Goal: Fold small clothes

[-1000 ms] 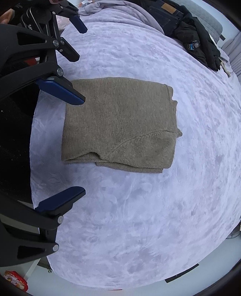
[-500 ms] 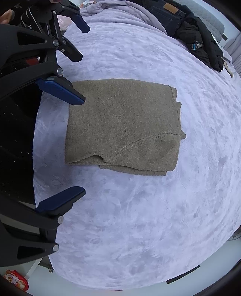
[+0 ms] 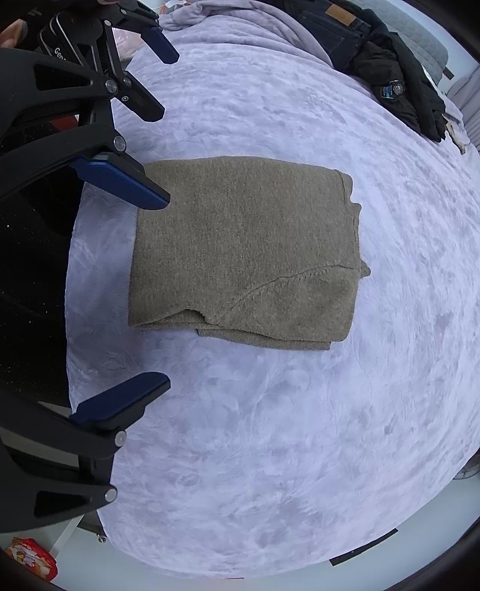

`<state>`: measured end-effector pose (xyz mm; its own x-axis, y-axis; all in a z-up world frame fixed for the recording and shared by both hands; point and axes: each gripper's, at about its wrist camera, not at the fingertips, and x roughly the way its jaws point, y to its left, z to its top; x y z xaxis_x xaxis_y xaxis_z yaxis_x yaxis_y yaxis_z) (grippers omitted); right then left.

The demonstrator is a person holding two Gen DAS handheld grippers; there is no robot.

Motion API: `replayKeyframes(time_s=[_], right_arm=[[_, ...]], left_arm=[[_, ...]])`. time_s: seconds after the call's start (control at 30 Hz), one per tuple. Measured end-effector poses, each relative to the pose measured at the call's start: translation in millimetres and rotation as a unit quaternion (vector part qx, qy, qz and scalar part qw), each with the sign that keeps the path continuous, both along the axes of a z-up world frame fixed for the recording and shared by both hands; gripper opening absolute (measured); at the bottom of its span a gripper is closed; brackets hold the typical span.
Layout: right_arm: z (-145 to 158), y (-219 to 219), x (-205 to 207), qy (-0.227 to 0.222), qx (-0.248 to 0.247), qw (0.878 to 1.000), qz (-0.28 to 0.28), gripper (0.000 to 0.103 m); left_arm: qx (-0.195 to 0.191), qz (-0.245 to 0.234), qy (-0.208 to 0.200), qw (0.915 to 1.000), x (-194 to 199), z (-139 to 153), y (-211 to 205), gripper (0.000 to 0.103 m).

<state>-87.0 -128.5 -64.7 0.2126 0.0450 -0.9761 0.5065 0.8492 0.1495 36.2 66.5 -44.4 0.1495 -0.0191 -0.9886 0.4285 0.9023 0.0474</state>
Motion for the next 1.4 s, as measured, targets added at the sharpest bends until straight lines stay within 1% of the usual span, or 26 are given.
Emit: replayKeyframes(time_s=[1.4], right_arm=[[-3.0,0.7,-1.2,0.004,0.0,1.0,0.0,0.091]], left_arm=[[0.001,-0.001,0.001,1.0,-1.3,-0.6,-1.3,0.103]])
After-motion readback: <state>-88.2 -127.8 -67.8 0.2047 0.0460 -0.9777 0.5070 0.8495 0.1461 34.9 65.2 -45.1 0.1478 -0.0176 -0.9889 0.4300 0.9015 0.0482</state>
